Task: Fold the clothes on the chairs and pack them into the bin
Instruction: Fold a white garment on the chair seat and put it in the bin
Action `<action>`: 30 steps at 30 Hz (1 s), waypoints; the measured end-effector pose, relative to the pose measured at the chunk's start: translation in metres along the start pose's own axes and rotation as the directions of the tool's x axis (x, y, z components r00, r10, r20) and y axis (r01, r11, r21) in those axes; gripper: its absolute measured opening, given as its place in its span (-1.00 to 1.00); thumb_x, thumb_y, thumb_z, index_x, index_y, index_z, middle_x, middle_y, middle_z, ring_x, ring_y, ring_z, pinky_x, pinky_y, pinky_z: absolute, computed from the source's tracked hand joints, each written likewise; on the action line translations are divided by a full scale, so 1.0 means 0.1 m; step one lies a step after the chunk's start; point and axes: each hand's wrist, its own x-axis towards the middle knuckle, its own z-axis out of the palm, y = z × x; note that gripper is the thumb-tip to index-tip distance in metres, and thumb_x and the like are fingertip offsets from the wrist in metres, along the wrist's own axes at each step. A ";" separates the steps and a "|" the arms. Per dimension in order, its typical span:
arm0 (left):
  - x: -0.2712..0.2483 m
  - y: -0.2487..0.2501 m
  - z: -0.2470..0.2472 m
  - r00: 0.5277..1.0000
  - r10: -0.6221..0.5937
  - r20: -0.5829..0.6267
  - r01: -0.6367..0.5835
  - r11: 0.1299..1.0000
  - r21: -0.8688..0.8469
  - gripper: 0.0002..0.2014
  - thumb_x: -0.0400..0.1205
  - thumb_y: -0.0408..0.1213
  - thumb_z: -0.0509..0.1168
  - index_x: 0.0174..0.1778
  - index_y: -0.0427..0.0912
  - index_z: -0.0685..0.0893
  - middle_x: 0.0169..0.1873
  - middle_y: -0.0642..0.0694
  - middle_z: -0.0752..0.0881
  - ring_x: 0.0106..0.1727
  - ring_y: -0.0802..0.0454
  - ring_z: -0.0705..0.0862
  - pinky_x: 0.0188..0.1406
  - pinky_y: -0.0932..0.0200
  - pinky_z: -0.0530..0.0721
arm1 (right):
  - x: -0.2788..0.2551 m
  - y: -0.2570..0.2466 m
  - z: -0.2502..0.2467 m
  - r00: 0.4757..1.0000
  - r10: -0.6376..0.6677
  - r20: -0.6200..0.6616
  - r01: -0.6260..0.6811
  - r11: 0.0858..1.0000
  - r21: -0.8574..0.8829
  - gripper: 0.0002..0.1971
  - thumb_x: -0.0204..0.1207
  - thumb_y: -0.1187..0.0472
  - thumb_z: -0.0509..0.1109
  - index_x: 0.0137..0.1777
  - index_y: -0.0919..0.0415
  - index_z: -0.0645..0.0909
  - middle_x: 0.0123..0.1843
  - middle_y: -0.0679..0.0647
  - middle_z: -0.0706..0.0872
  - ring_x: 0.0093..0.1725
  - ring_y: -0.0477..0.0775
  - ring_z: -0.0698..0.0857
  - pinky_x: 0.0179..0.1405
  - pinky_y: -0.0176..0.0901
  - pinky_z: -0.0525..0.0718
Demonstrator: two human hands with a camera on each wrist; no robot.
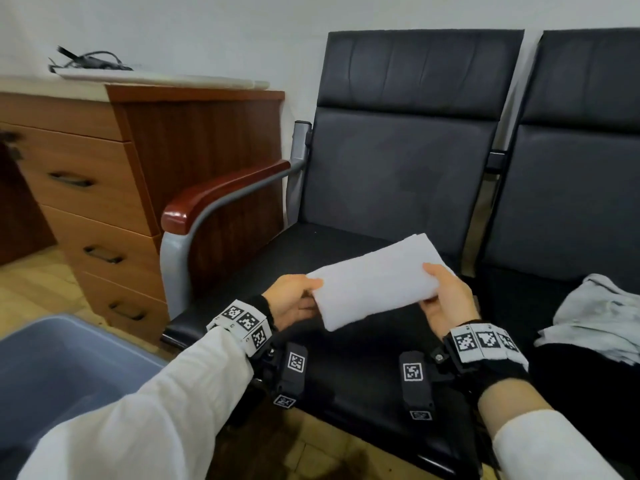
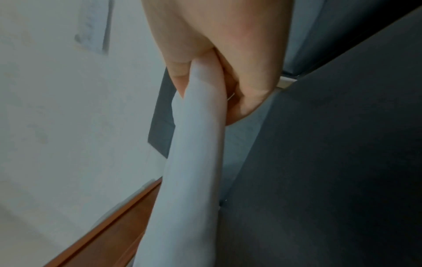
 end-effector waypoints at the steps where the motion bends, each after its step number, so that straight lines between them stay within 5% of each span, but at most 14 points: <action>1: 0.00 0.03 -0.04 0.998 0.019 -0.054 -0.021 0.999 -0.046 -0.74 0.68 -0.36 0.17 0.29 -0.25 0.52 0.20 -0.30 0.66 0.08 -0.16 0.68 0.05 -0.04 0.66 | -0.03 0.01 0.05 0.999 -0.013 0.030 0.014 0.999 -0.051 -0.60 0.47 0.36 0.41 0.33 0.32 0.60 0.24 0.20 0.72 0.21 0.19 0.70 -0.02 -0.03 0.70; 4: -0.09 0.17 -0.26 0.939 0.129 -0.319 -0.150 0.988 -0.041 -0.70 0.69 -0.30 0.10 0.31 -0.28 0.51 0.18 -0.28 0.63 0.12 -0.22 0.63 0.19 -0.08 0.62 | -0.21 0.06 0.30 0.986 -0.058 0.159 0.098 0.962 -0.254 -0.58 0.44 0.37 0.44 0.31 0.26 0.58 0.22 0.19 0.70 0.20 0.22 0.70 -0.06 0.01 0.70; 7: -0.29 0.26 -0.64 0.776 0.296 -0.557 -0.148 0.944 0.295 -0.55 0.73 -0.18 0.02 0.41 -0.41 0.48 0.35 -0.35 0.56 0.35 -0.32 0.53 0.42 -0.13 0.46 | -0.51 0.13 0.69 0.954 -0.076 0.290 0.202 0.877 -0.436 -0.53 0.46 0.33 0.46 0.34 0.11 0.42 0.09 0.08 0.67 0.11 0.12 0.69 0.06 0.08 0.72; 10: -0.62 0.19 -1.20 0.650 0.421 -0.633 -0.152 0.888 0.434 -0.52 0.71 -0.01 0.05 0.34 -0.31 0.54 0.27 -0.32 0.61 0.27 -0.30 0.57 0.38 -0.15 0.49 | -0.80 0.28 1.16 0.897 -0.056 0.438 0.327 0.751 -0.574 -0.46 0.45 0.21 0.51 0.38 0.05 0.38 0.16 0.11 0.65 0.12 0.11 0.68 0.17 0.16 0.70; 15: -1.21 -0.16 -2.21 0.531 0.359 -0.767 -0.070 0.921 0.383 -0.47 0.66 0.13 0.13 0.31 -0.25 0.55 0.24 -0.30 0.63 0.20 -0.27 0.59 0.27 -0.11 0.52 | -1.30 0.79 1.94 0.768 0.051 0.638 0.458 0.652 -0.604 -0.57 0.48 0.15 0.49 0.27 0.05 0.40 0.08 0.13 0.65 0.02 0.14 0.71 -0.32 -0.08 0.77; 19: -1.61 -0.50 -2.92 0.432 0.278 -0.858 0.067 0.939 0.337 -0.46 0.70 0.05 0.12 0.39 -0.35 0.52 0.36 -0.37 0.55 0.35 -0.33 0.52 0.28 -0.11 0.46 | -1.64 1.50 2.42 0.691 0.158 0.705 0.499 0.602 -0.624 -0.66 0.52 0.18 0.44 0.19 0.09 0.38 0.13 0.17 0.60 0.03 0.17 0.69 -0.35 -0.01 0.80; 25: -1.83 -1.05 -3.72 0.362 0.073 -0.929 0.167 0.976 0.141 -0.45 0.69 0.02 0.14 0.33 -0.44 0.57 0.32 -0.41 0.58 0.33 -0.34 0.54 0.30 -0.05 0.45 | -1.87 2.52 2.82 0.630 0.338 0.700 0.490 0.527 -0.695 -0.77 0.60 0.22 0.34 0.12 0.18 0.34 0.12 0.13 0.52 -0.03 0.15 0.67 -0.50 -0.10 0.77; 30: -1.71 -1.54 -4.21 0.426 -0.259 -0.867 0.146 0.965 -0.216 -0.47 0.57 -0.13 0.29 0.35 -0.44 0.51 0.15 -0.36 0.62 0.12 -0.31 0.62 0.14 -0.09 0.56 | -1.80 3.25 3.03 0.619 0.471 0.629 0.494 0.389 -0.777 -0.86 0.61 0.32 0.23 0.09 0.13 0.38 0.04 0.07 0.47 -0.14 0.13 0.65 -0.22 0.09 0.81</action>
